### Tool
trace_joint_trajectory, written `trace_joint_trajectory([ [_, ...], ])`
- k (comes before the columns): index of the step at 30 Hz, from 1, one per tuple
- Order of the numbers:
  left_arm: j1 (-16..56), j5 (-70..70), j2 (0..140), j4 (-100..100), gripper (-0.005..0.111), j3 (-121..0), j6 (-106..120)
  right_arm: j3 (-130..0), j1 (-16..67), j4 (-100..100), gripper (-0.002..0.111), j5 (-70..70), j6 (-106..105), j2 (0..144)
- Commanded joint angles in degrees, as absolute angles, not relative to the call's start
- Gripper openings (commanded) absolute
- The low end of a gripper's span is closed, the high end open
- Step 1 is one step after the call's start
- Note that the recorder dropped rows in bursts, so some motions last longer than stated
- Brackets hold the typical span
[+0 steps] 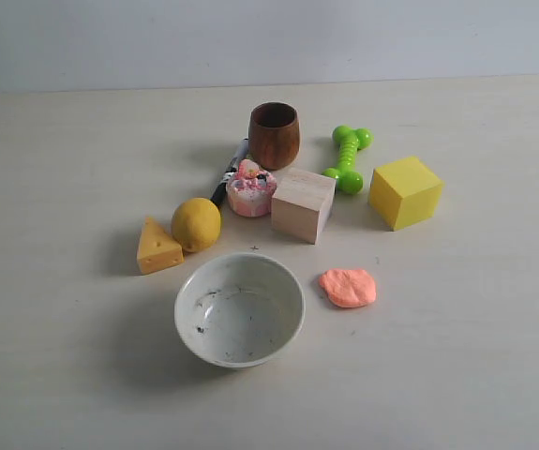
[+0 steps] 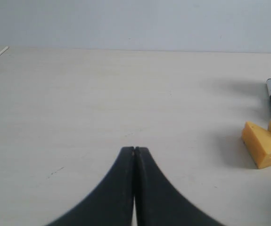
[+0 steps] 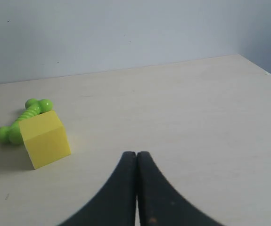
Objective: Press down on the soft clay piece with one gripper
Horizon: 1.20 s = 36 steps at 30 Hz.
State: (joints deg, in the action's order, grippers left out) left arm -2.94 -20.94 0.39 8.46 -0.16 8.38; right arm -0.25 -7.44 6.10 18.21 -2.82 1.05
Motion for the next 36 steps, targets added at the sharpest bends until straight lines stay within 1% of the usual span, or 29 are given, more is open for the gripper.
trace_joint_trajectory([
  [1, -2.78, -20.53, 0.0, 9.0, 0.0, 0.0, 8.45, 0.0, -7.65, 6.01, 0.001, 14.39, -2.95, 0.69],
  [8, -2.78, -20.53, 0.0, 9.0, 0.0, 0.0, 8.45, 0.0, -7.65, 6.01, 0.001, 0.49, -2.95, 0.69],
  [15, -2.78, -20.53, 0.0, 9.0, 0.0, 0.0, 8.45, 0.0, -7.65, 6.01, 0.001, -1.86, -2.95, 0.69],
  [17, -2.78, -20.53, 0.0, 9.0, 0.0, 0.0, 8.45, 0.0, -7.65, 6.01, 0.001, -7.85, -2.95, 0.69],
  [19, -2.78, -20.53, 0.0, 9.0, 0.0, 0.0, 8.45, 0.0, -7.65, 6.18, 0.001, -18.69, -2.79, 0.69],
  [22, -2.78, -20.53, 0.0, 9.0, 0.0, 0.0, 8.45, 0.0, -7.65, 6.68, 0.001, -26.31, 6.02, 0.69],
  [24, -2.78, -20.53, 0.0, 9.0, 0.0, 0.0, 8.45, 0.0, -7.65, 6.5, 0.001, -23.65, 6.32, 0.69],
  [27, -2.78, -20.53, 0.0, 9.0, 0.0, 0.0, 8.45, -5.53, -7.65, 5.13, 0.001, -15.0, 6.21, 0.98],
  [29, -2.78, -20.53, 0.0, 9.0, 0.0, 0.0, 8.45, -8.17, -7.65, 3.57, 0.001, -11.75, 6.0, 2.1],
  [36, -2.78, -20.53, 0.0, 9.0, 0.0, 0.0, 8.45, -18.29, -7.65, 2.71, 0.001, 0.93, 6.0, 11.51],
])
